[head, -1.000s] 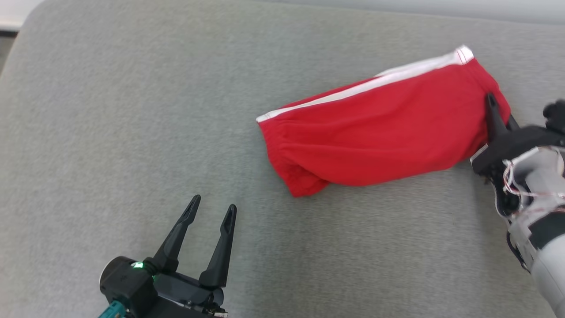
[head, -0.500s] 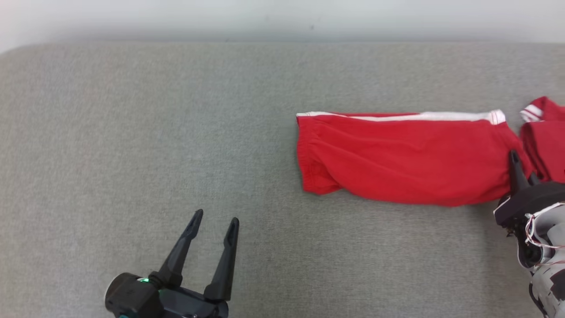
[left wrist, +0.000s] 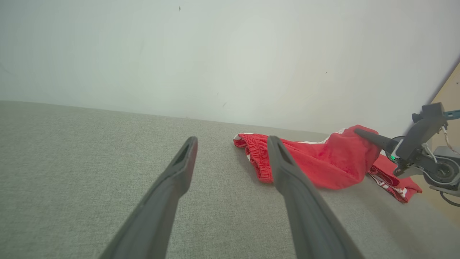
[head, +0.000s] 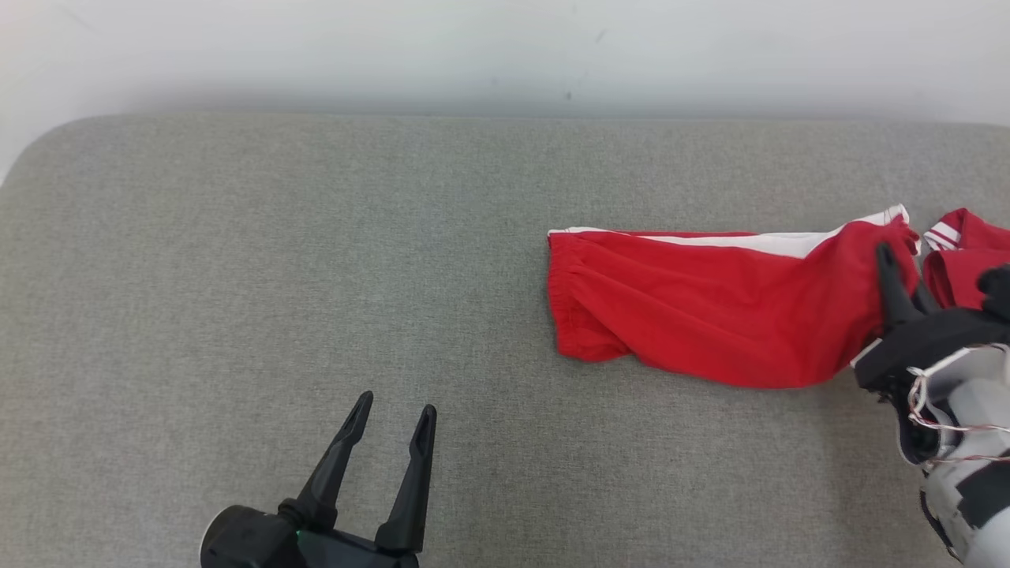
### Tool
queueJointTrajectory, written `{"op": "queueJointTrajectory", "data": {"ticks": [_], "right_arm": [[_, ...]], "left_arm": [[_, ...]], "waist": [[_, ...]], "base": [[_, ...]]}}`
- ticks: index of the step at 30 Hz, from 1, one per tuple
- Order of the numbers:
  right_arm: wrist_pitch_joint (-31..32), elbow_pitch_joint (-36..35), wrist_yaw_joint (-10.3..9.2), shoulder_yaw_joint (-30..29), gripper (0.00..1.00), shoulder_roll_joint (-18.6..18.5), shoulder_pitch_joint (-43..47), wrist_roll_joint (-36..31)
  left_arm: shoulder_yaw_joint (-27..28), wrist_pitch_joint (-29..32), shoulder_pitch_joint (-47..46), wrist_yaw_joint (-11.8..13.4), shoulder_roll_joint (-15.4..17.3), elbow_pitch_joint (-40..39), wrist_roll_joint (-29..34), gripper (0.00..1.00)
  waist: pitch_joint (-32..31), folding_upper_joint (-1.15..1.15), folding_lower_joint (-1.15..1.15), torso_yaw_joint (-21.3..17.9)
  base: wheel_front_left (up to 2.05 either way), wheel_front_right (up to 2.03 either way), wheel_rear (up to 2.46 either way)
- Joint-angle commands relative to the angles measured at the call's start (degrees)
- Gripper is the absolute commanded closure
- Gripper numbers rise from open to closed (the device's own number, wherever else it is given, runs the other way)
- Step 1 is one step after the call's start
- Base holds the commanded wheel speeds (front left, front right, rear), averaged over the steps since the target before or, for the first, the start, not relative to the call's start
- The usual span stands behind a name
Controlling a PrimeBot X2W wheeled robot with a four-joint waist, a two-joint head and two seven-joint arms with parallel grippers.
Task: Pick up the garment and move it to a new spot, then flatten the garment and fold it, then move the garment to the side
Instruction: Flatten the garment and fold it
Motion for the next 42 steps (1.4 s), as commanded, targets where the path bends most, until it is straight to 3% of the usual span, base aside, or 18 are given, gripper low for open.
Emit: {"op": "queueJointTrajectory", "data": {"ticks": [1,15,30,31,32,37,42], "right_arm": [[-0.26,-0.68,-0.16,0.65,1.0,0.78,-0.87,-1.0],[3.29,-4.42,-0.16,11.06,1.0,8.22,-6.87,-5.11],[7.12,-3.97,-0.16,23.52,1.0,13.06,-4.75,-4.78],[6.93,-4.0,-0.16,23.93,0.69,13.36,-4.53,-4.34],[6.8,-4.3,-0.16,24.42,0.0,13.79,-4.26,-3.84],[5.71,-8.09,-0.16,27.18,0.0,13.67,-2.94,-0.64],[2.23,-11.97,-0.16,26.57,0.0,10.74,-1.07,1.08]], "left_arm": [[-0.14,-0.03,0.94,0.35,-0.32,0.12,-0.34,0.0],[-1.06,0.01,0.45,0.65,-1.01,0.7,-1.05,0.0],[-1.37,-0.22,0.41,0.47,-1.61,1.88,-1.76,0.0],[-1.4,-0.23,0.44,0.5,-1.66,1.95,-1.79,0.0],[-1.36,-0.24,0.52,0.56,-1.67,2.01,-1.81,0.0],[-1.4,-0.24,1.33,0.78,-1.83,2.26,-1.78,0.0],[-1.52,-0.27,2.27,1.45,-2.03,2.47,-1.7,0.0]], "waist": [[-0.78,0.0,0.01,0.66],[-1.67,0.0,0.01,2.03],[-2.06,0.0,0.01,3.2],[-2.15,0.0,0.01,3.21],[-2.29,0.0,0.01,3.16],[-3.28,0.0,0.01,2.58],[-4.77,0.0,0.01,1.68]], "base": [[0.0,0.0,0.0],[0.0,0.0,0.0],[0.0,0.0,0.0],[0.0,0.0,0.0],[0.0,0.0,0.0],[0.0,0.0,0.0],[0.0,0.0,0.0]]}}
